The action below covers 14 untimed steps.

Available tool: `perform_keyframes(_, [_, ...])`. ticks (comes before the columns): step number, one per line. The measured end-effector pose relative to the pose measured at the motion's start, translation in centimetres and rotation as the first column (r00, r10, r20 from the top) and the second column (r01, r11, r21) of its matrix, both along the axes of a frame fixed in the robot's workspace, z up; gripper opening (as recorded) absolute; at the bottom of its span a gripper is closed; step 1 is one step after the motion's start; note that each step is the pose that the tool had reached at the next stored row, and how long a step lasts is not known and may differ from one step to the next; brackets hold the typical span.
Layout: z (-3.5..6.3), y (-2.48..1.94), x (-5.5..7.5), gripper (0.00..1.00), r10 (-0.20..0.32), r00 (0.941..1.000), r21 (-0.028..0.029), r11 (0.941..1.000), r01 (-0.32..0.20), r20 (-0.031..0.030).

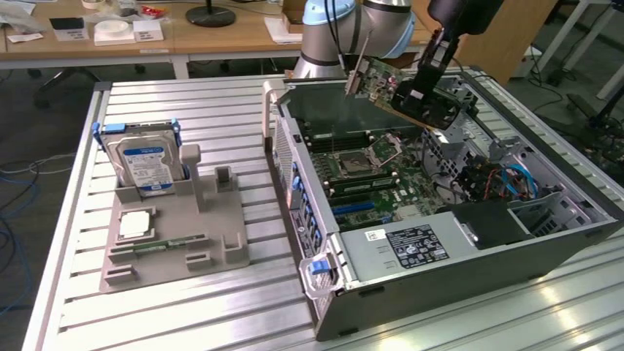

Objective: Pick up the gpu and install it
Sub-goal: 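Insert the gpu into the slot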

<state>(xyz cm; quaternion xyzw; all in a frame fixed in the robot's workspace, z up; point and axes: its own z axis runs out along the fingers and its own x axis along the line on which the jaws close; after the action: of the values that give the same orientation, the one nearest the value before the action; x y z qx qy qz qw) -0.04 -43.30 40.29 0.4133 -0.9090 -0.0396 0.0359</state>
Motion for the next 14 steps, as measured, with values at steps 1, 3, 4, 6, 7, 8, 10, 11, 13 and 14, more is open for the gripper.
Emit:
perform_keyframes(1, [0.0,0.0,0.0,0.28,0.013,0.9999,-0.0001,0.9999,-0.013,0.0])
perform_keyframes(3, [-0.01,0.0,0.0,0.28,0.041,0.9992,-0.0001,0.9992,-0.041,0.0])
perform_keyframes(4, [-0.02,0.0,0.0,0.28,0.054,0.9985,0.0,0.9985,-0.054,-0.0001])
perform_keyframes(6, [-0.03,0.0,0.0,0.28,0.084,0.9965,-0.0001,0.9965,-0.084,0.0])
perform_keyframes(7, [-0.04,0.0,0.0,0.28,0.097,0.9952,-0.0001,0.9952,-0.097,-0.0001])
perform_keyframes(8, [-0.05,0.0,0.0,0.28,0.111,0.9938,0.0,0.9938,-0.111,0.0])
perform_keyframes(10, [-0.06,-0.01,0.0,0.28,0.139,0.9903,0.0,0.9903,-0.139,-0.0001])
perform_keyframes(11, [-0.07,-0.01,0.0,0.28,0.154,0.9881,-0.0001,0.9881,-0.154,-0.0001])
perform_keyframes(13, [-0.09,-0.01,0.0,0.28,0.182,0.9833,0.0,0.9833,-0.182,0.0])
perform_keyframes(14, [-0.09,-0.01,0.0,0.28,0.196,0.9806,-0.0001,0.9806,-0.196,-0.0001])
